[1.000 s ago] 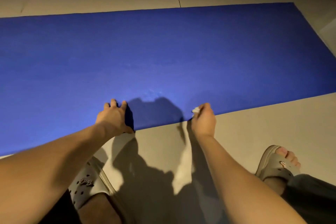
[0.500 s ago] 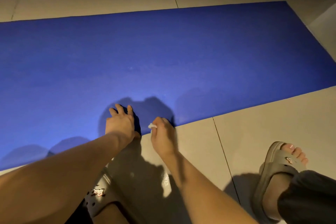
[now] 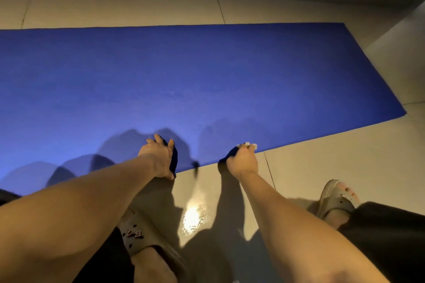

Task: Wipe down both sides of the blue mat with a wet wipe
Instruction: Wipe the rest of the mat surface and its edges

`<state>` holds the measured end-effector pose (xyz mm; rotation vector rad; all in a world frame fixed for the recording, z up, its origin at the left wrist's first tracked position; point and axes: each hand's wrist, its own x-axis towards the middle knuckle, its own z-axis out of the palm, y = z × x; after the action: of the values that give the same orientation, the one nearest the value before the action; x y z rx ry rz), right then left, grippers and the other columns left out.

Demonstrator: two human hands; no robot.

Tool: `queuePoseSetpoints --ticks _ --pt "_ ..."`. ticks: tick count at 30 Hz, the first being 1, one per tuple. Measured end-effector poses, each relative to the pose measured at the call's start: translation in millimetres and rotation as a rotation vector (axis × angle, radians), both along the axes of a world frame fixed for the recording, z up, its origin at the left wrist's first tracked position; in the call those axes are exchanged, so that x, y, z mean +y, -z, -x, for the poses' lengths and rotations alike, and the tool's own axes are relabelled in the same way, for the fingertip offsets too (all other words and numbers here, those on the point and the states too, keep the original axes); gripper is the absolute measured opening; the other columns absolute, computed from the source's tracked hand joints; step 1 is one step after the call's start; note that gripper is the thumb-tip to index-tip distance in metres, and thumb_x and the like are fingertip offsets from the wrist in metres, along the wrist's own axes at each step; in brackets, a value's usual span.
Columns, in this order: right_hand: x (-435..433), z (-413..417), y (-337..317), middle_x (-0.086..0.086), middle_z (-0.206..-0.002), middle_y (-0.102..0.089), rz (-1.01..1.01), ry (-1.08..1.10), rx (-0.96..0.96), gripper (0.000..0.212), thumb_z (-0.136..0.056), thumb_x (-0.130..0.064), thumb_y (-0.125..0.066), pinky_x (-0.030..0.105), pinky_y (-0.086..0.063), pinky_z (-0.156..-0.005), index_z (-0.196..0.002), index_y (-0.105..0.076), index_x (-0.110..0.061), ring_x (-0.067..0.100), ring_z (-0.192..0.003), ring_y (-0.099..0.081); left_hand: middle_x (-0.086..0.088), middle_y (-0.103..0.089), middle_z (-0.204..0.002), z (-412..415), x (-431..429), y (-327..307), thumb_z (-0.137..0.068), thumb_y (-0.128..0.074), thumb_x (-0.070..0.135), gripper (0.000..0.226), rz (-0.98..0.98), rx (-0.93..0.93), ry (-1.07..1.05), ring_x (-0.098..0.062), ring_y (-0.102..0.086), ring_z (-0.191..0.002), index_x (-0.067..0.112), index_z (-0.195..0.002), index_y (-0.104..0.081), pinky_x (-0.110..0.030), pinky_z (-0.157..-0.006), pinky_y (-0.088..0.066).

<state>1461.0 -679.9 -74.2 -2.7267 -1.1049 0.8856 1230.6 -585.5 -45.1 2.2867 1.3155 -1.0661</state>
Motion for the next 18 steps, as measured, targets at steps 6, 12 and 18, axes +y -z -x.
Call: queuePoseSetpoints --ticks 6,12,18 --pt "1.2 -9.0 1.0 0.012 -0.135 -0.046 -0.061 0.000 -0.030 0.027 -0.098 -0.024 -0.056 0.035 -0.048 -0.080 -0.122 -0.060 -0.012 0.030 -0.097 -0.061 -0.033 -0.002 -0.162 -14.7 3.7 -2.0 -0.085 -0.062 0.070 0.118 0.026 0.059 0.013 -0.054 -0.021 -0.145 0.010 -0.160 0.007 -0.048 -0.109 -0.042" --pt "15.4 43.7 13.1 0.005 -0.103 -0.061 -0.329 -0.112 0.098 0.012 -0.093 -0.010 -0.053 0.029 -0.037 -0.071 -0.096 -0.065 -0.010 0.030 -0.095 -0.060 -0.034 0.004 -0.161 -10.8 -3.9 21.3 -0.100 -0.050 0.053 0.095 -0.045 0.078 -0.017 -0.055 -0.013 -0.147 0.009 -0.160 0.010 -0.048 -0.108 -0.045" --pt "23.0 39.7 13.7 0.008 -0.111 -0.068 -0.266 -0.460 0.052 0.019 -0.101 -0.021 -0.053 0.035 -0.045 -0.076 -0.106 -0.069 -0.013 0.030 -0.102 -0.064 -0.029 0.005 -0.162 -14.6 -3.8 15.9 -0.098 -0.054 0.050 0.095 -0.017 0.117 -0.061 -0.050 -0.014 -0.147 0.015 -0.161 0.008 -0.050 -0.109 -0.042"
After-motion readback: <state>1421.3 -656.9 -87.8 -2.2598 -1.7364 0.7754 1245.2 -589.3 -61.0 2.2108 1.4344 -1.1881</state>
